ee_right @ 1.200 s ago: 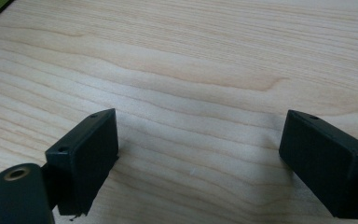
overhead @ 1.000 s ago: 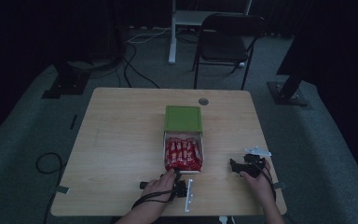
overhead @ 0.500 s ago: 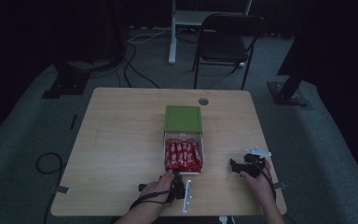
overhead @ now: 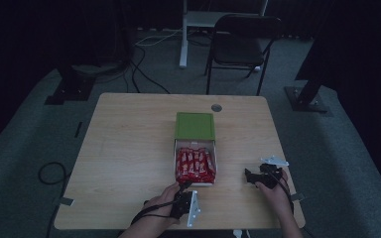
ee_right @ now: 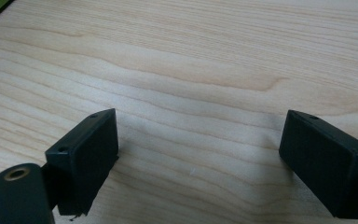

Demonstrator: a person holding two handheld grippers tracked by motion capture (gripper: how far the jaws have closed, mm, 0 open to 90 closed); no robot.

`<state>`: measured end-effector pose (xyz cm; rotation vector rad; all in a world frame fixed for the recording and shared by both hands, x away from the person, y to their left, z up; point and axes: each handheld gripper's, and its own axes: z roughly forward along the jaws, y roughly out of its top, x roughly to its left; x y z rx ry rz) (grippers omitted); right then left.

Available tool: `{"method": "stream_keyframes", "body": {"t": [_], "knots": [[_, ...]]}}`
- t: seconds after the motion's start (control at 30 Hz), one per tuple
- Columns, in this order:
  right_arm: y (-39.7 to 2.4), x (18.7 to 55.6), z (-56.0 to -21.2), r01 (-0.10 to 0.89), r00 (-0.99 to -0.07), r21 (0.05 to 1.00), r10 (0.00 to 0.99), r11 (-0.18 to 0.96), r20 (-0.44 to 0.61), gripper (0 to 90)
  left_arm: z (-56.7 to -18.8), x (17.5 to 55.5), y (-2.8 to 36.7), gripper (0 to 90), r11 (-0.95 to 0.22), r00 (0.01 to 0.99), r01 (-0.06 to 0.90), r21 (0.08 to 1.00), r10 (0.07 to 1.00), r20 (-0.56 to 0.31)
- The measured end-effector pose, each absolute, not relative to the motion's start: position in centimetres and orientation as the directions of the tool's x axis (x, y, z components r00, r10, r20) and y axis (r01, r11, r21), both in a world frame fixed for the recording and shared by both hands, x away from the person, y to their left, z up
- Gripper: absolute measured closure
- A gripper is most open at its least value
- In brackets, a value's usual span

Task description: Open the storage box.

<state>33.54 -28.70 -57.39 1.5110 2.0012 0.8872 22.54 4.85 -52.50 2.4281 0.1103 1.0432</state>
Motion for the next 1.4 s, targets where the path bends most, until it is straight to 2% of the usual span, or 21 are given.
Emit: {"method": "stream_keyframes", "body": {"t": [0.2,0.57,0.8,1.1,1.4], "knots": [[-28.7,33.5,-57.4,0.651,-0.277,0.737,0.961,0.181,0.009,11.2,-52.9,22.6,6.5,63.3,-0.844,0.755,-0.058,0.533,0.312,0.576],[-28.7,33.5,-57.4,0.651,-0.278,0.737,0.961,0.182,0.008,11.2,-53.1,23.3,9.9,62.9,-0.787,0.756,0.052,0.614,0.433,0.491],[-28.7,33.5,-57.4,0.651,-0.277,0.737,0.961,0.182,0.008,11.2,-53.0,24.1,11.8,62.9,-0.761,0.73,0.109,0.639,0.498,0.469],[-28.7,33.5,-57.4,0.65,-0.278,0.737,0.961,0.183,0.007,11.2,-52.8,25.8,15.1,62.5,-0.637,0.694,0.201,0.744,0.629,0.351],[-28.7,33.5,-57.4,0.65,-0.279,0.737,0.96,0.184,0.006,11.2,-53.3,27.4,18.1,61.9,-0.528,0.628,0.279,0.802,0.733,0.264]]}}
